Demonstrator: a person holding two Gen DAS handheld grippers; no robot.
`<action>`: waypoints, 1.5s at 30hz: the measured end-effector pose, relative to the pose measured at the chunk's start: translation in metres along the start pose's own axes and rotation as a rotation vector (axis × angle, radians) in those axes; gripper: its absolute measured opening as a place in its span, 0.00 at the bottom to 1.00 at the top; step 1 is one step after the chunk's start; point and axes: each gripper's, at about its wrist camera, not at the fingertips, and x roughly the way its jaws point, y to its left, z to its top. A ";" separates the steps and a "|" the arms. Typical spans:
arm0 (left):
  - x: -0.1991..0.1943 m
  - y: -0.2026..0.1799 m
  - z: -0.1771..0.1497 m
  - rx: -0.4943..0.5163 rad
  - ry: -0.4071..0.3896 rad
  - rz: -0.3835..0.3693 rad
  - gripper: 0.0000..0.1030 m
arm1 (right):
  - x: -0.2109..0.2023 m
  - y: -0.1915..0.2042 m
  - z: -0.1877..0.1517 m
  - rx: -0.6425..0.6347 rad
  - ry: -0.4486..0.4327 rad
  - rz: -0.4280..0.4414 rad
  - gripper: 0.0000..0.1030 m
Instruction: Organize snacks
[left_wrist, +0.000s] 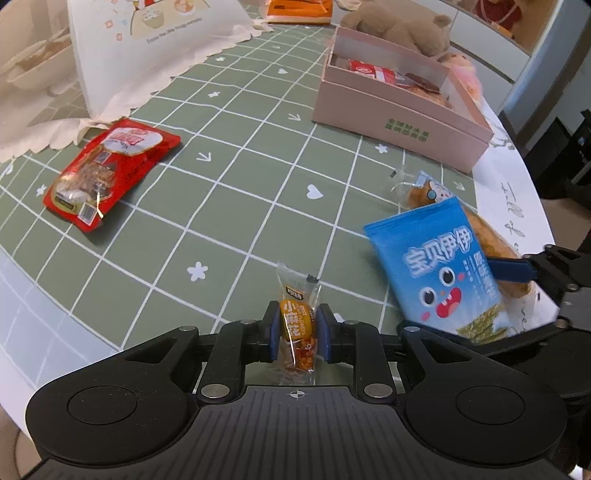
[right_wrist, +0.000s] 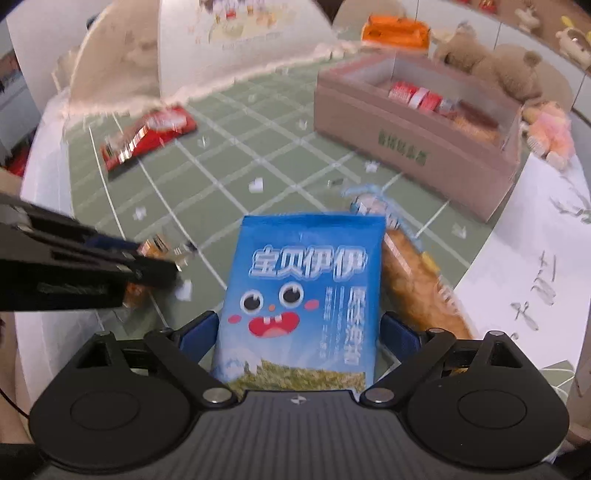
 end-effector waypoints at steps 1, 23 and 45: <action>0.000 0.000 -0.001 0.000 -0.003 -0.004 0.25 | -0.007 0.000 -0.001 -0.007 -0.033 0.006 0.92; -0.016 -0.003 0.013 0.020 -0.070 -0.165 0.23 | -0.052 -0.035 0.012 0.090 -0.050 -0.020 0.40; 0.015 0.000 0.161 -0.128 -0.266 -0.296 0.27 | -0.020 -0.006 -0.011 0.112 0.046 -0.011 0.79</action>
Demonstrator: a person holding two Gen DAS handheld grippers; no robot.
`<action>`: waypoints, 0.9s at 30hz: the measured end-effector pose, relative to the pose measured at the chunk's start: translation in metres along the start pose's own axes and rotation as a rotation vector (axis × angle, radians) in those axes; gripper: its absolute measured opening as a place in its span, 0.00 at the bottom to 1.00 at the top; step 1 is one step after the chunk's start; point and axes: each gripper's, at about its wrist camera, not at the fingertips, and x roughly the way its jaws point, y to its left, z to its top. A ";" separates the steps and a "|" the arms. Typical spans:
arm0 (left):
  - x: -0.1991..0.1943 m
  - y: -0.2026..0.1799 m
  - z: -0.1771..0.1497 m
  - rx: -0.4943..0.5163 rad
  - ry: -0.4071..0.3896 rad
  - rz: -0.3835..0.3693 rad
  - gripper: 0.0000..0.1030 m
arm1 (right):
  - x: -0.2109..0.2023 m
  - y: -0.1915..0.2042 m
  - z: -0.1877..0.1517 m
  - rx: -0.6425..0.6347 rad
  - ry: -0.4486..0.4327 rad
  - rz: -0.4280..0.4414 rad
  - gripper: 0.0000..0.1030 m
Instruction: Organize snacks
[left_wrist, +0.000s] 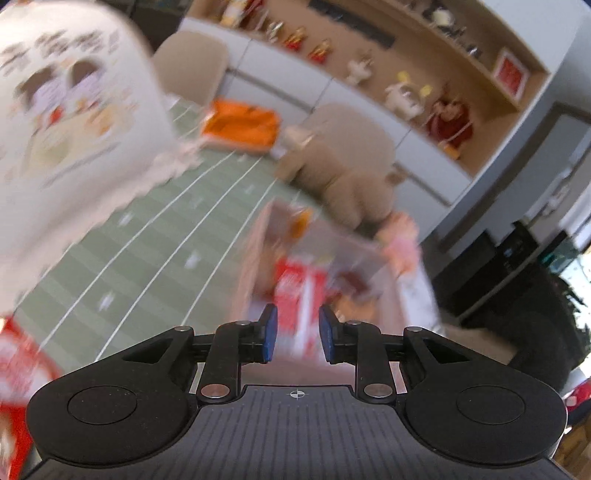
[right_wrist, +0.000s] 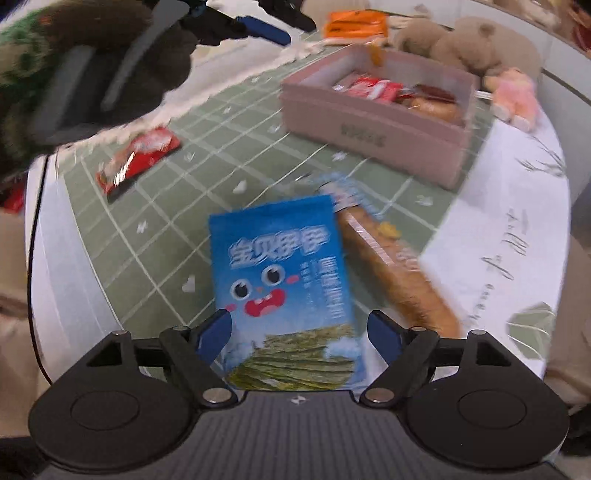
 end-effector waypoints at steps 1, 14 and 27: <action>-0.004 0.006 -0.008 -0.016 0.008 0.006 0.27 | 0.006 0.006 -0.001 -0.030 0.008 -0.007 0.79; -0.091 0.067 -0.090 -0.186 0.014 0.044 0.27 | -0.045 -0.022 0.057 -0.026 -0.105 0.126 0.11; -0.083 0.068 -0.152 -0.229 0.210 -0.018 0.27 | -0.016 0.007 0.046 -0.308 -0.043 0.143 0.82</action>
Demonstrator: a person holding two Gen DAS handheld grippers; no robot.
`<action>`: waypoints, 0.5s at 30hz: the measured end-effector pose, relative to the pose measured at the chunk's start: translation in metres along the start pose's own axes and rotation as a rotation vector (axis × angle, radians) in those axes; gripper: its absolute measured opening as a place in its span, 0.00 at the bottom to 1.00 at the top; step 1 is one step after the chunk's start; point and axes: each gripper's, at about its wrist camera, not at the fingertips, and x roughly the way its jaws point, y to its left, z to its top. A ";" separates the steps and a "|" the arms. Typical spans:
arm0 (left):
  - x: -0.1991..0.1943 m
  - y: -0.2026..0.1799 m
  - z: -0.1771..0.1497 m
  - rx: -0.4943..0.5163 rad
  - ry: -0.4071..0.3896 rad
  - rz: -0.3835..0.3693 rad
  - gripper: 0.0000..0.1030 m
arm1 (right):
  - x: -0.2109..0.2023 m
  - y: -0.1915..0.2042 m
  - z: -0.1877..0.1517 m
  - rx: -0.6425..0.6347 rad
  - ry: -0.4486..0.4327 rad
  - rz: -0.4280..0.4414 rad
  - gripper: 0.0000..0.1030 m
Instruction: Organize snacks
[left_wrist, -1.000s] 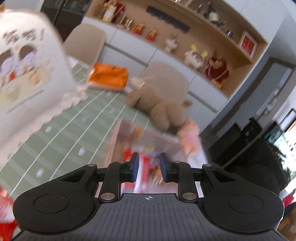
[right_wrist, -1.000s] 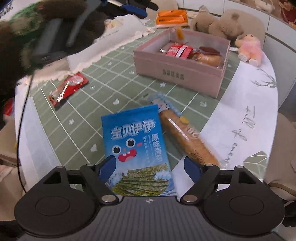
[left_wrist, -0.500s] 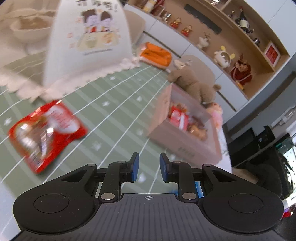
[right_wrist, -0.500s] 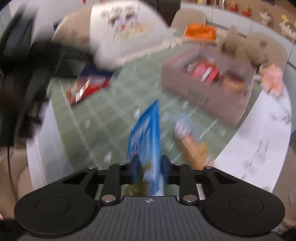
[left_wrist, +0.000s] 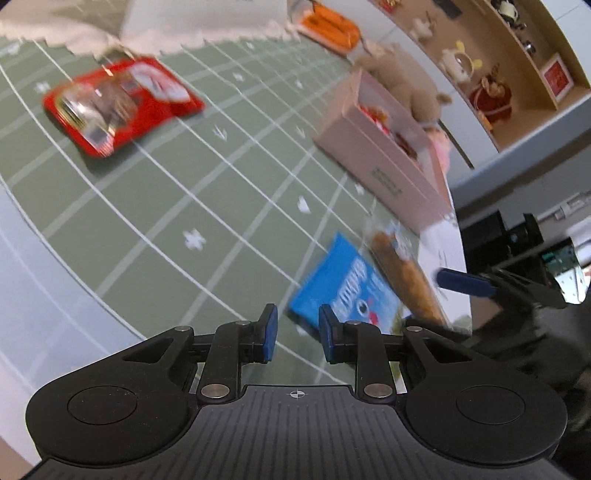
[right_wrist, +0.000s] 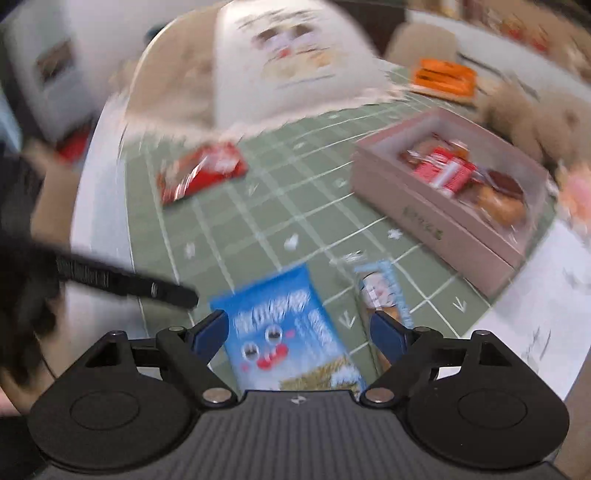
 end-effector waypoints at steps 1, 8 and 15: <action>0.003 -0.002 0.000 0.002 0.009 -0.003 0.27 | 0.006 0.005 -0.004 -0.055 0.004 0.003 0.82; 0.019 -0.011 -0.001 0.029 0.014 0.013 0.27 | 0.049 -0.007 -0.004 -0.060 0.058 0.051 0.82; 0.020 -0.011 0.007 0.024 -0.001 0.026 0.27 | 0.055 0.022 -0.017 -0.141 0.142 0.055 0.93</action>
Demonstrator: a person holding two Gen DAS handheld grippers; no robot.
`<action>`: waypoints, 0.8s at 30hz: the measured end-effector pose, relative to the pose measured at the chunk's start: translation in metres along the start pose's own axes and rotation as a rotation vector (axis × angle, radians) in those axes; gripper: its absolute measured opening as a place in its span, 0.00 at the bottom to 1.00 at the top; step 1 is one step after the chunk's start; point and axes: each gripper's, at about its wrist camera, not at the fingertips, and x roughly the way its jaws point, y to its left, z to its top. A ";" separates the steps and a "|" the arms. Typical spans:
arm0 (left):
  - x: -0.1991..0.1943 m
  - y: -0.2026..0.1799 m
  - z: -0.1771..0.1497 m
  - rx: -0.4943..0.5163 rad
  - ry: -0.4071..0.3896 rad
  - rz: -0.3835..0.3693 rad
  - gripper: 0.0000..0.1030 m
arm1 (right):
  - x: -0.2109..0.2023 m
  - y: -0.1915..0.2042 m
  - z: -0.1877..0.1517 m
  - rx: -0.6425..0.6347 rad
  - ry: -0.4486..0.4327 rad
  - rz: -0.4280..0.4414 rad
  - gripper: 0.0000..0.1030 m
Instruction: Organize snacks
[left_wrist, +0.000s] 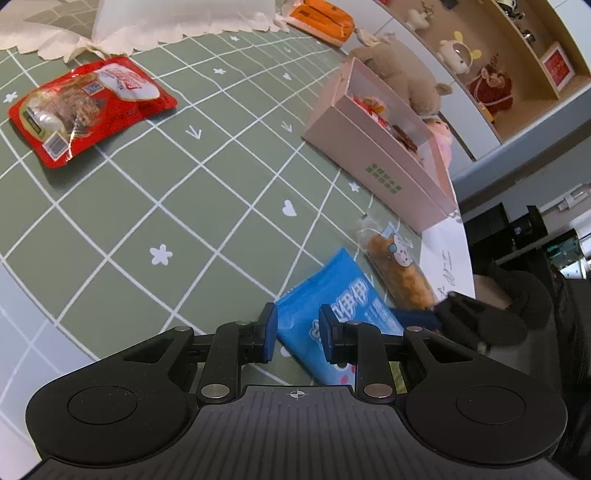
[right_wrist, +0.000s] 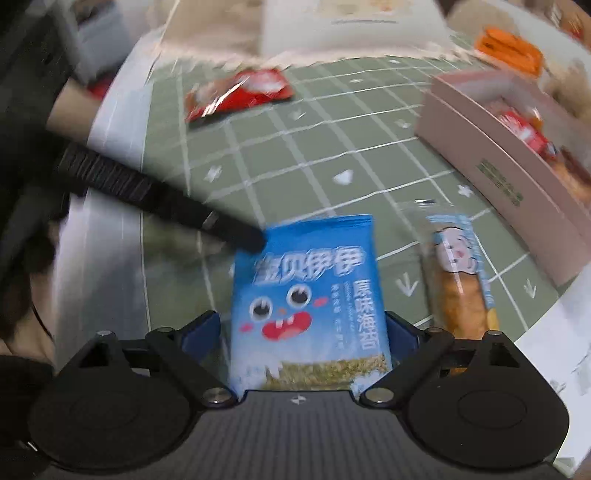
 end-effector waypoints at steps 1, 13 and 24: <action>0.000 0.000 0.001 -0.002 -0.001 0.000 0.27 | 0.000 0.006 -0.002 -0.038 -0.020 -0.027 0.93; -0.058 0.019 0.027 -0.086 -0.206 0.025 0.27 | -0.087 -0.055 0.042 0.222 -0.247 -0.105 0.77; -0.050 0.032 0.013 -0.047 -0.098 0.044 0.27 | -0.058 -0.208 0.131 0.531 -0.245 -0.301 0.87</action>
